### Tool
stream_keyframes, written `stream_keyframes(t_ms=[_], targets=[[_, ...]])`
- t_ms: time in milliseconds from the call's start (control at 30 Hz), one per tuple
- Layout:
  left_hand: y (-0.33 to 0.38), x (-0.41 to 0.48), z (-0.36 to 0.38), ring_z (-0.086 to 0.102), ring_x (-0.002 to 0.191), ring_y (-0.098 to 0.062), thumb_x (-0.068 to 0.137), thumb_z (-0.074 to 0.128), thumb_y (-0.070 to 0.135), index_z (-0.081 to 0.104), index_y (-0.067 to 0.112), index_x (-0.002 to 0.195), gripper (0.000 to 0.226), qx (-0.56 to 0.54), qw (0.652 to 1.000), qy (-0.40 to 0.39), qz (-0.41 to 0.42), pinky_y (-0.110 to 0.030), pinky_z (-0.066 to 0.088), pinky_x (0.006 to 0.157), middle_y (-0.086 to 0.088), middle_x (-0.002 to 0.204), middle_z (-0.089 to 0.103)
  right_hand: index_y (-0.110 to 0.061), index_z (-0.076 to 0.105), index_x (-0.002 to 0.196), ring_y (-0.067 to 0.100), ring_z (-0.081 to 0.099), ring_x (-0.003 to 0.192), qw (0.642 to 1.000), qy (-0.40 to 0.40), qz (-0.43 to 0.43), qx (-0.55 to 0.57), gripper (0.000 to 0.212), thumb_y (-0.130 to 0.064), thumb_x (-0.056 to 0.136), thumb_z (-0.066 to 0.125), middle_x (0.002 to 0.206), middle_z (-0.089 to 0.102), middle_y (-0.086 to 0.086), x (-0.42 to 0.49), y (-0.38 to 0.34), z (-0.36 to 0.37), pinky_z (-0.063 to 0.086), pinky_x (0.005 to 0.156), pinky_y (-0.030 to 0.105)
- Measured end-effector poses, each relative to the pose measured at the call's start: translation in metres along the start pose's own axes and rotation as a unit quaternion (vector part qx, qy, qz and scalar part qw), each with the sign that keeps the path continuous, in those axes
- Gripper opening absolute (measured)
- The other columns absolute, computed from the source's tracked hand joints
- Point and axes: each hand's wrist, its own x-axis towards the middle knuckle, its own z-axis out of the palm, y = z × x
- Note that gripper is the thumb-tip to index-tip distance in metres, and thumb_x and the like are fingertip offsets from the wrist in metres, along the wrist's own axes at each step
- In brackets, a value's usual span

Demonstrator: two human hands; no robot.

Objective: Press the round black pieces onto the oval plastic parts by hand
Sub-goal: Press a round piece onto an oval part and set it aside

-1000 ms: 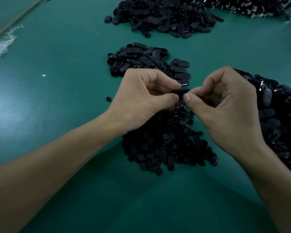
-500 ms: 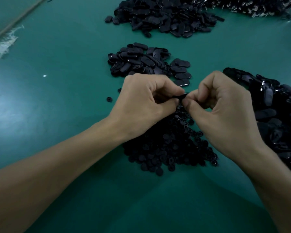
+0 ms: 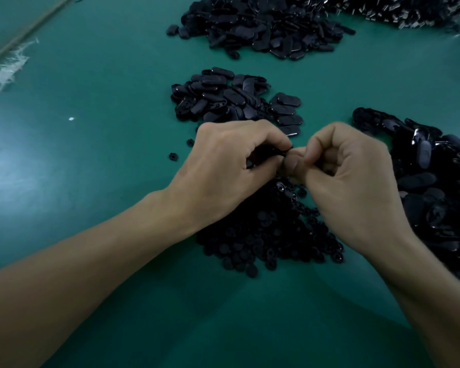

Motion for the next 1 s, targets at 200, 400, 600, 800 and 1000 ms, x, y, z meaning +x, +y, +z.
stream_keyframes(t_ms=[200,400,600,800,1000], targets=[[-0.005,0.000,-0.001,0.062,0.082,-0.003,0.083,0.074,0.004,0.074,0.007,0.096,0.014,0.036,0.999,-0.013,-0.006,-0.020,0.050,0.075,0.004,0.088,0.074,-0.029,0.056,0.078,0.016,0.075,0.073,0.997,-0.056,0.000,0.049,0.023,-0.010,0.085,0.067,0.080,0.076,-0.003,0.002,0.000,0.000,0.061,0.072,0.051],[-0.002,0.000,0.001,0.067,0.081,0.003,0.083,0.077,0.009,0.072,0.018,0.101,0.021,-0.087,0.991,-0.036,-0.091,-0.015,0.053,0.072,0.016,0.087,0.071,-0.038,0.068,0.098,0.004,0.067,0.080,0.996,-0.007,-0.064,-0.061,0.017,-0.027,0.086,0.075,0.082,0.070,-0.016,0.008,0.009,-0.007,0.053,0.071,0.021],[-0.003,0.004,0.000,0.072,0.070,-0.009,0.079,0.080,0.011,0.067,0.029,0.099,0.030,-0.255,0.943,-0.060,-0.204,-0.022,0.056,0.070,0.006,0.081,0.077,-0.028,0.074,0.095,0.007,0.072,0.082,0.997,-0.052,-0.053,0.025,0.013,-0.017,0.088,0.074,0.087,0.076,-0.011,0.012,0.014,-0.012,0.056,0.078,0.023],[-0.003,0.005,-0.001,0.073,0.064,-0.013,0.080,0.081,0.002,0.071,0.019,0.093,0.024,-0.308,0.919,-0.063,-0.238,-0.025,0.060,0.067,0.000,0.074,0.075,-0.029,0.072,0.091,0.007,0.072,0.074,0.995,-0.066,-0.035,0.069,0.012,-0.022,0.082,0.076,0.084,0.076,-0.007,0.014,0.013,-0.016,0.056,0.073,0.020],[-0.001,0.006,-0.002,0.073,0.064,-0.016,0.080,0.081,0.001,0.072,0.019,0.092,0.024,-0.310,0.915,-0.074,-0.245,-0.024,0.060,0.067,-0.004,0.076,0.076,-0.031,0.071,0.086,0.007,0.071,0.072,0.995,-0.073,-0.029,0.069,0.013,-0.023,0.079,0.078,0.080,0.075,-0.008,0.012,0.014,-0.015,0.056,0.070,0.018]])
